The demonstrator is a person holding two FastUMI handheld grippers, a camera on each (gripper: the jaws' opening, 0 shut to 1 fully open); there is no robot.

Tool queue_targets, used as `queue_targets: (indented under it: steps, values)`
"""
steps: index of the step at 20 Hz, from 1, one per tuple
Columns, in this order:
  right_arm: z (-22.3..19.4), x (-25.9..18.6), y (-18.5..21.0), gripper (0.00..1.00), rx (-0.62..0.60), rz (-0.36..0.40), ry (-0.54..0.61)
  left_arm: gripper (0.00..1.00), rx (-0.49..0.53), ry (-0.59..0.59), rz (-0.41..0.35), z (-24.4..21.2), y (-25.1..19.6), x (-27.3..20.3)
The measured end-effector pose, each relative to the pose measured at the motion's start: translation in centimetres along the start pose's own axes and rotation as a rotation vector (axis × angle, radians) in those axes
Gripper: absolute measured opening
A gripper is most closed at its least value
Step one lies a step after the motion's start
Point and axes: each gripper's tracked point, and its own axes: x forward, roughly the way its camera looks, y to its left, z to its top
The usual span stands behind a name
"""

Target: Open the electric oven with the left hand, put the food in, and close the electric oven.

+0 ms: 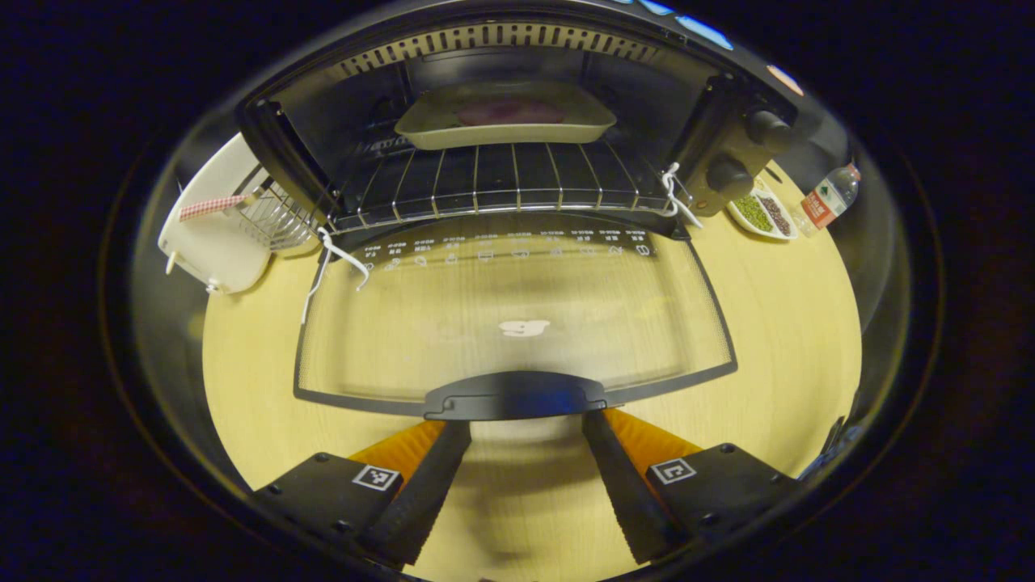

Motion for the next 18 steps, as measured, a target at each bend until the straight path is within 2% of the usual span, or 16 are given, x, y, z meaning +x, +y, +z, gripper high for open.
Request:
queue_targets:
  steps: [1, 18]
  values:
    - [-0.1, 0.1, 0.2, 0.86, 0.0, 0.006, 0.004, 0.97, -0.004, 0.0, 0.0, 0.0, 0.0, -0.1]
    - [0.1, -0.1, 1.9, 0.87, -0.022, 0.072, 0.003, 0.97, -0.011, -0.128, -0.003, 1.0, -0.3, -4.8]
